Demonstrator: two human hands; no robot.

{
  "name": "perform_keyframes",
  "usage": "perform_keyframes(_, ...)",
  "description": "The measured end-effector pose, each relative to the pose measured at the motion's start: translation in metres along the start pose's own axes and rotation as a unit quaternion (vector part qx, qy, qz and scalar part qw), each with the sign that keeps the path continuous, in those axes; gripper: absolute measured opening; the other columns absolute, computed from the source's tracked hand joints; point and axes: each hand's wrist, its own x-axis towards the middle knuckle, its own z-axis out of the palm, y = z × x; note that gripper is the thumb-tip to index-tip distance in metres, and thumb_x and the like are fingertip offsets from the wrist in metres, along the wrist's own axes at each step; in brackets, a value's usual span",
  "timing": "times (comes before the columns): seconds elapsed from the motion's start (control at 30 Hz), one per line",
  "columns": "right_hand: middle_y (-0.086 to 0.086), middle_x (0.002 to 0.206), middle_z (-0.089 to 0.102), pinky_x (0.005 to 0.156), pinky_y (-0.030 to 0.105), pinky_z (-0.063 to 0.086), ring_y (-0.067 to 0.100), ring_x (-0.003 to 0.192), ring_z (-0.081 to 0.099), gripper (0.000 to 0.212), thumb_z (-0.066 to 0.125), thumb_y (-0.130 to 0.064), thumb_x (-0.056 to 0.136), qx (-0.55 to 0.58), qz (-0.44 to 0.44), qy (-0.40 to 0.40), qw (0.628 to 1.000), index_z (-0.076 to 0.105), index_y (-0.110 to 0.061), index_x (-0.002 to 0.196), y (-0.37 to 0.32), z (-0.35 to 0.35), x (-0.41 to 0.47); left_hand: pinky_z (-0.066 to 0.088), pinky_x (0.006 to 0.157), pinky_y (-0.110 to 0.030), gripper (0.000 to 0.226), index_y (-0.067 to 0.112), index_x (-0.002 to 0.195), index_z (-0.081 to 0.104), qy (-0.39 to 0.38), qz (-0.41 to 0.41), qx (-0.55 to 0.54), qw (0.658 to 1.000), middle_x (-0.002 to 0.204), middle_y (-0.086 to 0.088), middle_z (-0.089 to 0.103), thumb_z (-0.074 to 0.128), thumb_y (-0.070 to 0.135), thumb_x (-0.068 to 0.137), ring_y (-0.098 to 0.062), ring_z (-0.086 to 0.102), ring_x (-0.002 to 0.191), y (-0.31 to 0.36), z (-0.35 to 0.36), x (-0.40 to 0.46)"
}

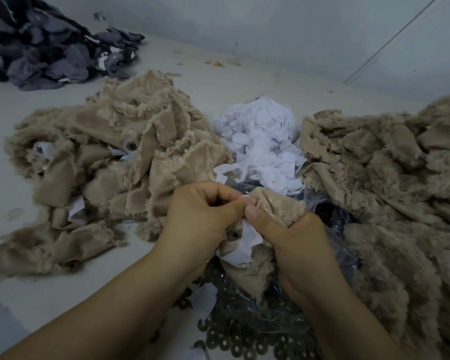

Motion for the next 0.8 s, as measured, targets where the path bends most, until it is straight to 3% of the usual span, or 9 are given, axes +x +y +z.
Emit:
perform_keyframes(0.13,0.014,0.093,0.078,0.073,0.039,0.062,0.03,0.087,0.076,0.031,0.081,-0.026,0.061,0.024,0.019,0.008,0.999,0.081,-0.011,0.088,-0.001,0.0,0.0,0.06,0.059,-0.03,0.015,0.001,0.067,0.074,-0.026,-0.129,-0.158,0.979,0.071,-0.019,0.072,0.077,0.013,0.057,-0.024,0.07,0.061,0.009,0.003,0.001)
perform_keyframes(0.33,0.015,0.094,0.077,0.074,0.04,0.063,0.032,0.087,0.075,0.025,0.075,-0.018,0.066,0.064,0.038,0.0,0.997,0.08,-0.009,0.089,-0.001,-0.001,0.002,0.062,0.069,-0.037,0.025,-0.003,0.073,0.075,-0.056,-0.17,-0.182,0.967,0.082,-0.025,0.072,0.077,0.014,0.055,-0.031,0.071,0.072,0.012,0.001,0.004)
perform_keyframes(0.43,0.018,0.096,0.076,0.077,0.045,0.062,0.036,0.089,0.075,0.026,0.075,-0.017,0.069,0.075,0.045,-0.001,0.996,0.079,-0.006,0.091,-0.003,-0.001,0.001,0.061,0.064,-0.035,0.016,-0.001,0.068,0.074,-0.028,-0.147,-0.175,0.973,0.078,-0.025,0.072,0.074,0.012,0.059,-0.031,0.07,0.067,0.011,0.003,0.002)
perform_keyframes(0.5,0.018,0.092,0.077,0.071,0.042,0.063,0.034,0.085,0.075,0.024,0.075,-0.017,0.07,0.068,0.032,0.002,0.997,0.079,-0.005,0.09,-0.002,-0.002,0.0,0.06,0.063,-0.035,0.011,0.001,0.066,0.073,-0.01,-0.118,-0.139,0.983,0.074,-0.023,0.071,0.074,0.012,0.066,-0.03,0.069,0.065,0.008,0.005,0.001)
perform_keyframes(0.6,0.016,0.08,0.077,0.06,0.032,0.06,0.03,0.072,0.075,0.018,0.075,-0.021,0.07,0.023,-0.006,0.022,0.999,0.08,-0.006,0.08,0.0,-0.003,-0.001,0.053,0.056,-0.024,0.022,0.01,0.062,0.071,0.027,0.029,0.043,0.998,0.064,-0.007,0.071,0.072,0.008,0.084,-0.017,0.066,0.058,0.003,0.005,-0.003)
perform_keyframes(0.67,0.015,0.081,0.077,0.06,0.031,0.06,0.029,0.074,0.076,0.023,0.076,-0.024,0.068,0.018,-0.013,0.038,0.999,0.08,-0.007,0.083,-0.001,-0.002,-0.002,0.047,0.053,-0.016,0.024,0.016,0.065,0.07,0.039,0.133,0.153,0.979,0.06,0.003,0.066,0.071,0.011,0.088,-0.006,0.06,0.054,0.002,0.007,-0.008)
perform_keyframes(0.73,0.012,0.075,0.076,0.056,0.029,0.059,0.026,0.068,0.076,0.021,0.077,-0.025,0.066,0.013,-0.026,0.046,0.998,0.081,-0.009,0.08,-0.002,-0.001,-0.003,0.046,0.051,-0.016,0.023,0.017,0.066,0.07,0.05,0.141,0.154,0.977,0.058,0.005,0.065,0.071,0.013,0.088,-0.004,0.058,0.051,0.001,0.008,-0.01)
perform_keyframes(0.77,0.008,0.066,0.075,0.052,0.026,0.057,0.021,0.06,0.074,0.011,0.076,-0.024,0.067,0.011,-0.031,0.044,0.998,0.08,-0.014,0.07,-0.003,-0.001,-0.004,0.049,0.05,-0.018,0.021,0.016,0.067,0.07,0.051,0.118,0.128,0.983,0.058,0.003,0.066,0.071,0.013,0.088,-0.007,0.061,0.051,0.0,0.007,-0.009)
perform_keyframes(0.8,0.002,0.054,0.07,0.047,0.021,0.054,0.013,0.049,0.069,0.015,0.075,-0.022,0.07,0.004,-0.036,0.032,0.999,0.077,-0.021,0.055,-0.004,0.0,-0.005,0.052,0.051,-0.022,0.019,0.014,0.068,0.071,0.047,0.092,0.099,0.99,0.059,0.001,0.068,0.071,0.013,0.087,-0.012,0.064,0.053,0.0,0.007,-0.009)
